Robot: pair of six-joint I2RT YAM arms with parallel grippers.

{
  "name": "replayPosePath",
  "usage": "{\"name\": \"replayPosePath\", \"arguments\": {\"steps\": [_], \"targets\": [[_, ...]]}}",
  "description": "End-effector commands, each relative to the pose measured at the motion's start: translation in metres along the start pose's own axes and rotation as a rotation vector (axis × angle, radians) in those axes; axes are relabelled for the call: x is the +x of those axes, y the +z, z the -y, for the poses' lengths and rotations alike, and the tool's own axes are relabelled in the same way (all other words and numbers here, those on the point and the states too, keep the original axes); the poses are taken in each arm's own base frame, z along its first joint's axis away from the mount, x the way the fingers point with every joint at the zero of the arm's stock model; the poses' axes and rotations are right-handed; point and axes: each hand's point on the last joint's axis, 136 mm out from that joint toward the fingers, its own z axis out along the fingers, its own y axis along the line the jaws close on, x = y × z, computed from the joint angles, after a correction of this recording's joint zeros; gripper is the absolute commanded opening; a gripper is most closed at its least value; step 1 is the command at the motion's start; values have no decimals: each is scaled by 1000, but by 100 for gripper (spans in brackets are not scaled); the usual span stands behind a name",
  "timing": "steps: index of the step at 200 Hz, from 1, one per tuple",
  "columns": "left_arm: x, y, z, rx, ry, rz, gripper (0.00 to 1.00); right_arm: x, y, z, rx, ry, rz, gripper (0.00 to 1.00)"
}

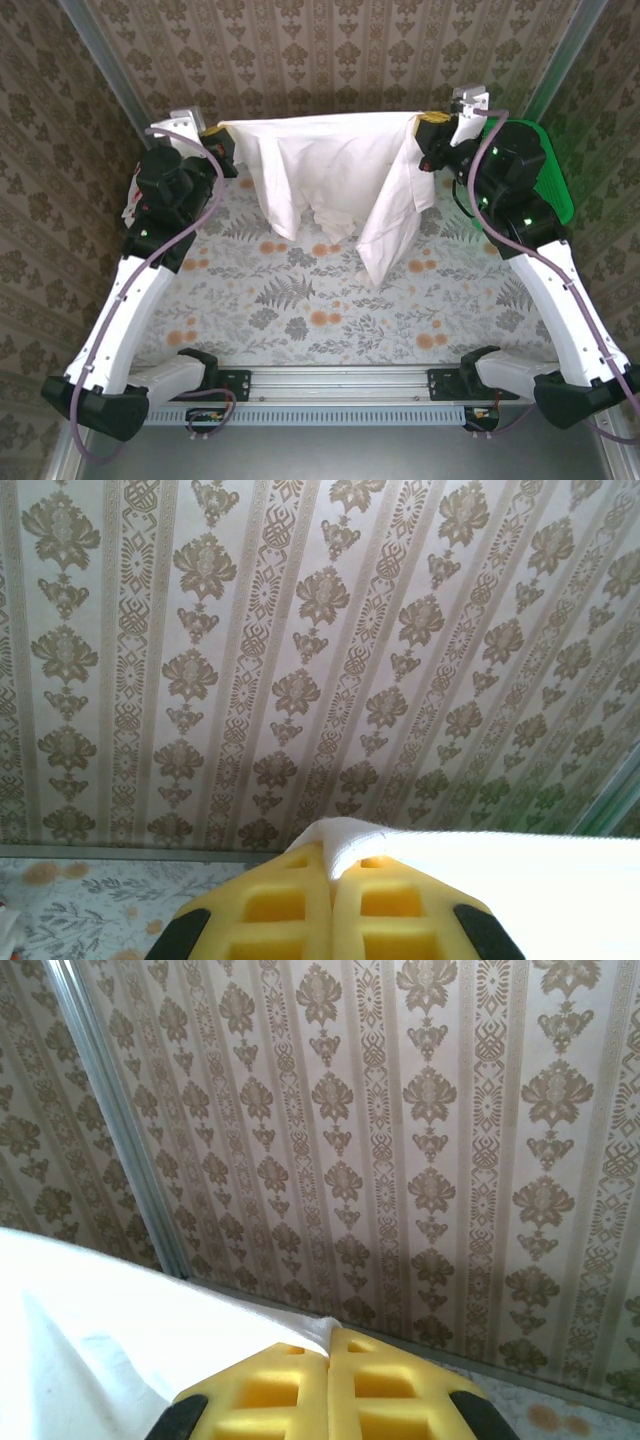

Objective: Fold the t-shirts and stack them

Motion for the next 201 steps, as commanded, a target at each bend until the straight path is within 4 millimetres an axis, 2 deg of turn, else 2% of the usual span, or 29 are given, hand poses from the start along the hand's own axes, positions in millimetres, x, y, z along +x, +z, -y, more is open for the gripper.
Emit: {"name": "replayPosePath", "arguments": {"steps": [1, 22, 26, 27, 33, 48, 56, 78, 101, 120, 133, 144, 157, 169, 172, 176, 191, 194, 196, 201], "targets": [[6, 18, -49, -161, 23, -38, 0, -8, 15, 43, 149, -29, 21, 0], [4, 41, -64, -157, -4, -44, 0, 6, 51, 60, 145, 10, -24, 0], [2, 46, -65, -154, -6, -41, 0, 3, 55, 61, 137, 14, -19, 0], [1, 47, -66, -155, -6, -41, 0, 9, 61, 63, 134, 17, -33, 0], [-3, 54, -67, -150, -7, -37, 0, 14, 76, 67, 125, 26, -48, 0], [-20, 69, -68, -135, -3, -13, 0, 4, 100, 68, 98, 23, -36, 0], [-35, 75, -65, -124, 7, 15, 0, -3, 112, 69, 88, 21, -26, 0], [-75, 84, -61, -110, 45, 89, 0, -39, 130, 69, 67, 11, 39, 0], [-124, 76, -51, -92, 83, 189, 0, -87, 131, 63, 36, -12, 134, 0], [-160, 60, -39, -74, 117, 271, 0, -126, 121, 59, 25, -38, 218, 0], [-177, 48, -30, -58, 135, 306, 0, -146, 111, 56, 18, -54, 265, 0], [-183, 40, -25, -45, 144, 317, 0, -152, 105, 55, 10, -65, 276, 0], [-178, 33, -21, -25, 146, 305, 0, -139, 105, 50, -17, -84, 220, 0], [-160, 30, -22, -11, 144, 282, 0, -110, 108, 46, -53, -87, 126, 0], [-154, 29, -23, -11, 140, 272, 0, -105, 106, 43, -68, -90, 112, 0], [-144, 29, -25, -12, 131, 259, 0, -84, 112, 44, -80, -84, 65, 0], [-101, 26, -34, -17, 91, 191, 0, -34, 103, 40, -109, -86, 8, 0], [-88, 27, -37, -19, 80, 168, 0, -19, 104, 41, -112, -83, -9, 0], [-84, 25, -38, -19, 75, 162, 0, -19, 98, 39, -115, -87, 2, 0], [-62, 25, -42, -24, 56, 123, 0, 5, 93, 38, -122, -79, -27, 0]]}}
